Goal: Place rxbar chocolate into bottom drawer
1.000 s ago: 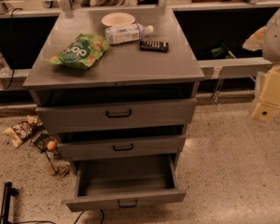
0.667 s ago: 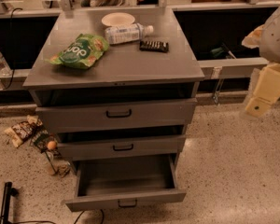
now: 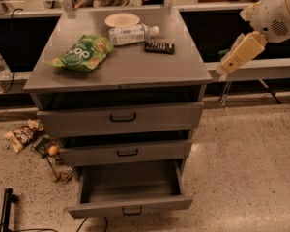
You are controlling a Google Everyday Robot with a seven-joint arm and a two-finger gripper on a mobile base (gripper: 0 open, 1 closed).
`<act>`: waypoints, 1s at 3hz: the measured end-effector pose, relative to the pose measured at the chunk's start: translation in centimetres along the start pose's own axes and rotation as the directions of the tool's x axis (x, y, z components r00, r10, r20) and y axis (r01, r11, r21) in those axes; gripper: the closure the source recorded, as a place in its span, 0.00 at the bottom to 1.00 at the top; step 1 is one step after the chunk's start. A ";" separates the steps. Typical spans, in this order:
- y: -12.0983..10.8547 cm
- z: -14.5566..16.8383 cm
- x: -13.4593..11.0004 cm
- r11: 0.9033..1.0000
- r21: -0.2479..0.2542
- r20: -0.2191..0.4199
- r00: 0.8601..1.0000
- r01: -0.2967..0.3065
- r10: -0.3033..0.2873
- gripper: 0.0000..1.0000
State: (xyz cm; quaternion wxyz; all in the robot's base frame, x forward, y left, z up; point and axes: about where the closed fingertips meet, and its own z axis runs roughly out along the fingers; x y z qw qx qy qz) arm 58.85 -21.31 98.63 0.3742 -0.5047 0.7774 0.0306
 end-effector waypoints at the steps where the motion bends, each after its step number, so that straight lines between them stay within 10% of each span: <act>1: -2.4 4.8 -0.8 0.998 -0.016 0.119 0.991 -0.054 0.055 0.00; 3: -4.8 7.8 -2.1 0.998 -0.022 0.148 0.987 -0.057 0.060 0.00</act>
Offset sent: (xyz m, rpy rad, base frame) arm 0.1252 0.0269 -0.0416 0.0895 0.0114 0.0361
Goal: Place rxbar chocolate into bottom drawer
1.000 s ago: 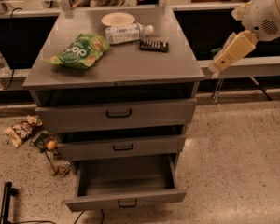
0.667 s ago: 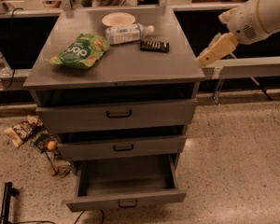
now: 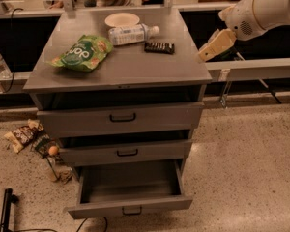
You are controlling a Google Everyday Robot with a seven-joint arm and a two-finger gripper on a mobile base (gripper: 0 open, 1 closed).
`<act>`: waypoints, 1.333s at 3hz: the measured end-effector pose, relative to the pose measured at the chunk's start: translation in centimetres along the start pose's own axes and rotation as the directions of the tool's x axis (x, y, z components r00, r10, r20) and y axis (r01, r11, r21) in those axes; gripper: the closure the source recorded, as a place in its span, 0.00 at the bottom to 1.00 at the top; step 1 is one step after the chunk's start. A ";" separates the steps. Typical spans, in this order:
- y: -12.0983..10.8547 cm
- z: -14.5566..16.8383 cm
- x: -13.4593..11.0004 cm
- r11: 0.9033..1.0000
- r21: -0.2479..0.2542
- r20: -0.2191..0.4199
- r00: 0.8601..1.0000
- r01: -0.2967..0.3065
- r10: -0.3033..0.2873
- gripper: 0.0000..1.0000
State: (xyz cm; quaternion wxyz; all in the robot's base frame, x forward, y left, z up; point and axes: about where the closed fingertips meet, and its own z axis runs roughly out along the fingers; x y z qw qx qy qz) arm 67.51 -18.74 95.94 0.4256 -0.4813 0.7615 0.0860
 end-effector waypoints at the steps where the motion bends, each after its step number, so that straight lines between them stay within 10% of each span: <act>1: -0.1 1.9 0.0 0.999 0.005 0.029 0.999 -0.040 0.039 0.00; 4: -3.9 10.5 -2.6 0.999 -0.031 0.121 0.992 -0.038 0.042 0.00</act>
Offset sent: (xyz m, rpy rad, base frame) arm 0.0909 0.0273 -0.0240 0.1311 -0.0752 -0.0407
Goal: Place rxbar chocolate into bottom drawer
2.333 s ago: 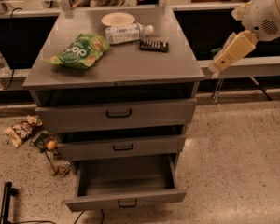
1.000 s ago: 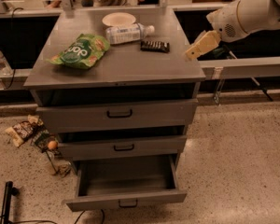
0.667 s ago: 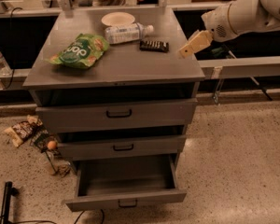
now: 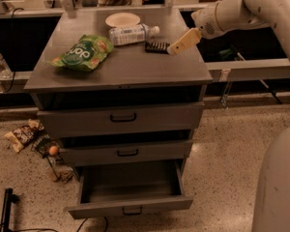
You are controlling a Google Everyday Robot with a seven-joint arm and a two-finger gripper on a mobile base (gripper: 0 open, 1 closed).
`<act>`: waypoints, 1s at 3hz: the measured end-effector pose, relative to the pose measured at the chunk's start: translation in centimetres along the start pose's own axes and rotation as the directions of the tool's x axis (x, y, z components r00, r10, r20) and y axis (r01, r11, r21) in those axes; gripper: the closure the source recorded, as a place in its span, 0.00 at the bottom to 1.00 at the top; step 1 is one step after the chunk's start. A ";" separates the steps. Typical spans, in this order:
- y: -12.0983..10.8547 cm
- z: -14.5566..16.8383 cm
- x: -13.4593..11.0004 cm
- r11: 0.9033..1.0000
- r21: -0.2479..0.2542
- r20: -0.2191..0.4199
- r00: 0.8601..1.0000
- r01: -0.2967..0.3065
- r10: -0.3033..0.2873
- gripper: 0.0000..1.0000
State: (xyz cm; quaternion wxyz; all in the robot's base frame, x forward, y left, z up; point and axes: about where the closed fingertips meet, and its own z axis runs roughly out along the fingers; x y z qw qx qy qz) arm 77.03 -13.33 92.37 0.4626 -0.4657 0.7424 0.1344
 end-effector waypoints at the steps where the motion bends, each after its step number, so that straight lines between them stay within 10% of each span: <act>1: -0.1 3.1 -0.3 0.997 -0.072 0.047 0.999 0.028 -0.025 0.00; 3: -1.4 7.2 0.4 0.987 -0.148 0.150 0.988 0.062 -0.040 0.00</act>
Offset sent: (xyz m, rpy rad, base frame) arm 0.0770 0.0251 -0.0284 0.1132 -0.0534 0.2374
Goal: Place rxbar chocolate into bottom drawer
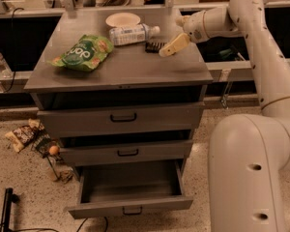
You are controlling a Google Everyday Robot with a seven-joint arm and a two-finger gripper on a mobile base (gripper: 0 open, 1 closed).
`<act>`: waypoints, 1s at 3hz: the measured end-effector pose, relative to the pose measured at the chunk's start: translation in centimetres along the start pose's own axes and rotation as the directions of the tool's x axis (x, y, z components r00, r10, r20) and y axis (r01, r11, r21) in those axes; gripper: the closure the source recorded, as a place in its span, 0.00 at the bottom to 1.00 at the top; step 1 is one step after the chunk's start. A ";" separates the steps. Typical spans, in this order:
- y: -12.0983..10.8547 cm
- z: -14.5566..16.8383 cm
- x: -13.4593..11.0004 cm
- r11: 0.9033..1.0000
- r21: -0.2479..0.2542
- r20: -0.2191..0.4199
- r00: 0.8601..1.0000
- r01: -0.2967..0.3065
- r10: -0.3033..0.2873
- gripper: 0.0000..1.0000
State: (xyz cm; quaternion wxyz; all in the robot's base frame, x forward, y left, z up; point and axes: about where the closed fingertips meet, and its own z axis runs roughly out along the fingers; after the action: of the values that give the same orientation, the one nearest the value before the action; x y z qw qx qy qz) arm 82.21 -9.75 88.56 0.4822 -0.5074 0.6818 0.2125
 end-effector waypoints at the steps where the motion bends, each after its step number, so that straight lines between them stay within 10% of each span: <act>1: -0.6 1.1 1.0 0.999 -0.013 0.021 0.999 -0.041 0.041 0.00; 3: -1.0 3.5 2.6 0.993 -0.024 0.012 0.993 -0.119 0.120 0.00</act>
Offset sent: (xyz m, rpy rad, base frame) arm 0.0766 -0.0242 -0.0187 0.0819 0.1274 -0.0565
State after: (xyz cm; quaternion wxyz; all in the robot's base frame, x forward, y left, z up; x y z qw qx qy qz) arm 84.59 -8.67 84.92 0.4673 -0.4698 0.7051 0.2524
